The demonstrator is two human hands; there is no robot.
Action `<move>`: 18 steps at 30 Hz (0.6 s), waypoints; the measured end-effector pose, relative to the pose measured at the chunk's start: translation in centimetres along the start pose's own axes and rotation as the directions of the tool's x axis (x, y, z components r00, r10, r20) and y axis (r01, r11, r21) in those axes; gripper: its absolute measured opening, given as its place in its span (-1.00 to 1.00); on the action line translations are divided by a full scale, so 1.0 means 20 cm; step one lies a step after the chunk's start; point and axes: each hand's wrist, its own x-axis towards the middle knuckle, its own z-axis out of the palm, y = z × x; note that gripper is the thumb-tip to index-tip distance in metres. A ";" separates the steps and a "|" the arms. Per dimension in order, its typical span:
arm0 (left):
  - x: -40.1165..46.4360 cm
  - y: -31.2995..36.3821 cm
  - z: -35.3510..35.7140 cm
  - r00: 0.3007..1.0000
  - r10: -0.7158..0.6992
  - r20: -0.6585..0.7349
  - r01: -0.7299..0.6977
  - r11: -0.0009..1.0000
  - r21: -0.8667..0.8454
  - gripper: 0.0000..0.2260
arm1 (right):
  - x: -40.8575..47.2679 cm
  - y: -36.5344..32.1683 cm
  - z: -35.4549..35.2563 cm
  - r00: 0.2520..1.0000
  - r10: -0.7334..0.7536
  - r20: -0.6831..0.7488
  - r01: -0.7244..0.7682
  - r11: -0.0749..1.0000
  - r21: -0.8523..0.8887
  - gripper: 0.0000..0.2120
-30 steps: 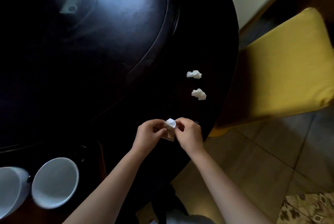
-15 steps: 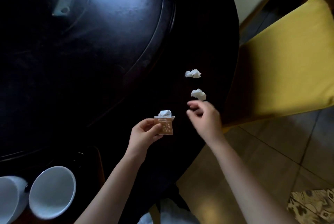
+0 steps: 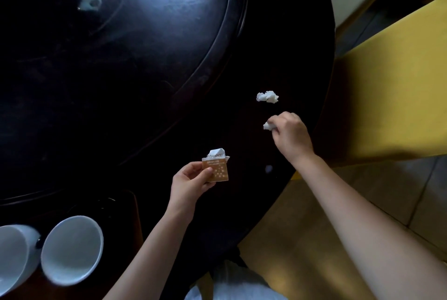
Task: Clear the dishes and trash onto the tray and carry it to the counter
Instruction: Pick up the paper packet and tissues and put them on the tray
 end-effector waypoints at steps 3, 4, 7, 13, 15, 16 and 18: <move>0.00 0.00 -0.02 1.000 0.001 -0.001 -0.001 1.000 -0.006 -0.87 | 0.12 -0.02 -0.04 0.992 0.024 -0.126 -0.008 0.992 0.124 -0.84; 0.00 0.00 -0.02 1.000 0.003 -0.002 -0.003 1.000 -0.009 -0.87 | 0.16 -0.03 -0.04 0.988 0.021 -0.153 -0.001 0.991 0.134 -0.86; -0.01 -0.01 -0.04 1.000 0.001 -0.016 -0.001 1.000 -0.004 -0.86 | 0.26 -0.03 -0.03 0.991 0.022 -0.132 -0.011 0.997 0.082 -0.90; -0.04 -0.01 -0.08 0.999 0.003 -0.045 -0.004 1.000 -0.029 -0.89 | 0.31 -0.01 0.03 0.997 0.031 0.071 -0.029 0.999 -0.017 -0.88; -0.05 -0.01 -0.10 0.999 0.005 -0.045 -0.006 1.000 -0.025 -0.90 | 0.28 -0.02 0.04 0.999 0.016 0.039 -0.015 1.000 -0.019 -0.89; -0.06 -0.01 -0.11 0.999 0.003 -0.048 -0.005 1.000 -0.027 -0.91 | 0.26 -0.02 0.04 0.999 0.014 0.036 -0.013 1.000 -0.028 -0.89; -0.07 -0.01 -0.12 0.999 0.001 -0.050 -0.003 0.999 -0.034 -0.91 | 0.21 -0.04 0.05 0.999 0.010 0.046 -0.008 0.999 -0.041 -0.89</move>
